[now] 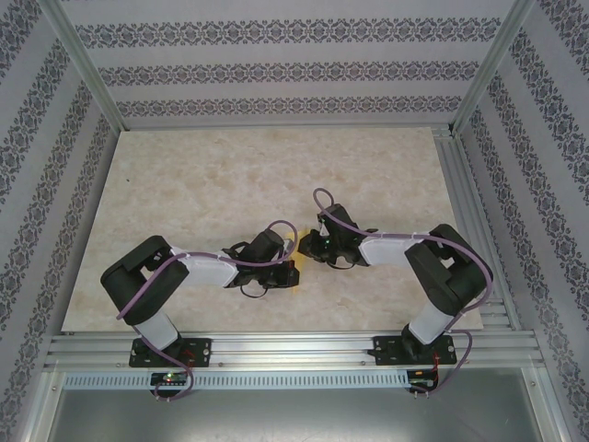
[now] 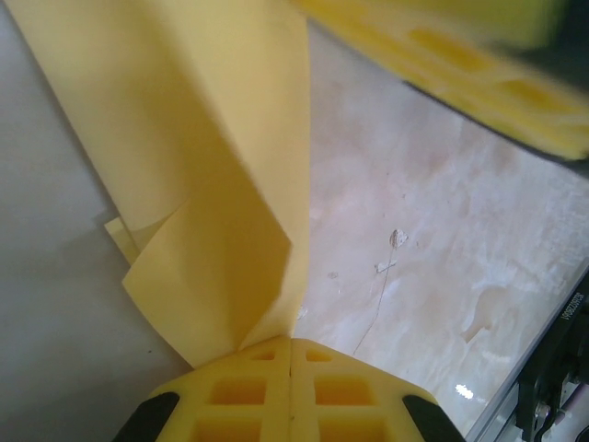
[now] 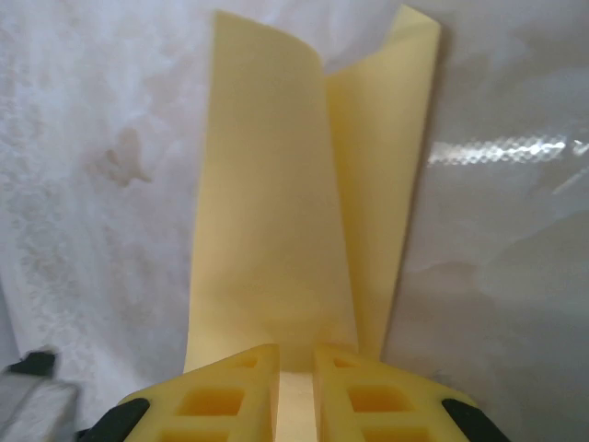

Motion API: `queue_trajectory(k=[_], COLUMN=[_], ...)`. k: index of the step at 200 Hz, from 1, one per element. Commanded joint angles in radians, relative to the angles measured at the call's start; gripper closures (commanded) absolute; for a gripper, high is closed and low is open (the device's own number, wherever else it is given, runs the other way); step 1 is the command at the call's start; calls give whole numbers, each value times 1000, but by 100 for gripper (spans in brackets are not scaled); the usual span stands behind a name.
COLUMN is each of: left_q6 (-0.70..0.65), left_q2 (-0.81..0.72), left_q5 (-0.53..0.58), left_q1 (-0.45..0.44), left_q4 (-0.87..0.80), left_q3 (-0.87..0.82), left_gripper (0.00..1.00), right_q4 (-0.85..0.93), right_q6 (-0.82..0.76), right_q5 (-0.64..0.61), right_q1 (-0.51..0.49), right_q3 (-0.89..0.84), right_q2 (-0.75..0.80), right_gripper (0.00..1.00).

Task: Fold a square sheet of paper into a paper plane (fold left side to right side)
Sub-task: Fold the wing for the fifth time at the center of the table.

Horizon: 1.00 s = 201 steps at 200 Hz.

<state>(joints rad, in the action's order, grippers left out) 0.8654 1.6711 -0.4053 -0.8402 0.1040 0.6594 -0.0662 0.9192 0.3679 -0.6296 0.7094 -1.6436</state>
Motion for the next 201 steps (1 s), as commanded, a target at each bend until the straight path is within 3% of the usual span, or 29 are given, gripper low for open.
queue_trajectory(k=[1,48,97,163,201], left_q6=[-5,-11,-22,-29,-31], left_q2=[39,36,35,30,29], left_q5=[20,24,32,31,28], left_q1=[-13,-13,-12,-13,-13], left_q4=[-48,-65,-92,-105,-105], left_q3=[-15,-7,6,17,15], left_gripper=[97,98,99,100,100], right_q4=[39,66,-74,-166,-122], right_q6=[-31,-10,91,135,85], right_q5=[-23,8,43,52,36], right_q1=[25,30,-25,-70,-59], right_q3=[1,-71,-154,-141,-88], right_q2=[90,145,133,46,-5], right_gripper=[80,88,88,88,88])
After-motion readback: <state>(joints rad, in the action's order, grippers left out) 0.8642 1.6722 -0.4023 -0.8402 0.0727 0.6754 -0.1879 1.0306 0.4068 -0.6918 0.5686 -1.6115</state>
